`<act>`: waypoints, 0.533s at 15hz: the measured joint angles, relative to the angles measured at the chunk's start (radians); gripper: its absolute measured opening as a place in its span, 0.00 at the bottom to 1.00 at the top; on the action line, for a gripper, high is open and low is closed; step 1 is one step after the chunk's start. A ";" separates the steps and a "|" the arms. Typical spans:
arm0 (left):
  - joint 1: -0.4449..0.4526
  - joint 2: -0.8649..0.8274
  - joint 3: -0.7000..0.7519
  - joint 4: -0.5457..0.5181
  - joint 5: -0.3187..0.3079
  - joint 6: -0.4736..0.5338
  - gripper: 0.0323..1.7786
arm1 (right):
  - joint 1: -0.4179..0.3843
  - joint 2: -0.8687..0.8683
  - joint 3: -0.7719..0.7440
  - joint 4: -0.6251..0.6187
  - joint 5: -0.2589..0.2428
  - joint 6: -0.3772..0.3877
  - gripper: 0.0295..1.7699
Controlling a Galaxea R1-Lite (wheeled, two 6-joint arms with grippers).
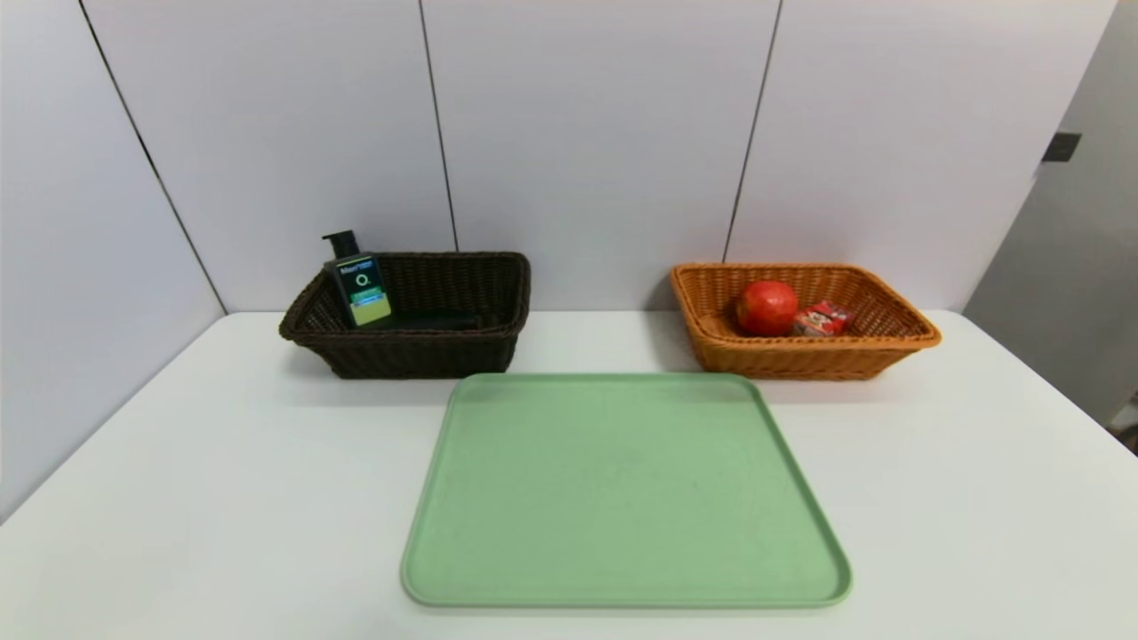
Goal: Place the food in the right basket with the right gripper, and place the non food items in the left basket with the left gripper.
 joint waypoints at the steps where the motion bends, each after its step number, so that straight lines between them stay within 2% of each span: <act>1: 0.004 -0.016 0.018 0.001 -0.009 0.002 0.95 | -0.007 -0.025 0.022 0.000 0.005 -0.004 0.96; 5: 0.014 -0.106 0.100 0.017 -0.040 0.004 0.95 | -0.046 -0.109 0.096 -0.001 0.012 -0.014 0.96; 8: 0.015 -0.151 0.116 0.043 -0.040 0.003 0.95 | -0.113 -0.164 0.113 -0.004 0.058 -0.030 0.96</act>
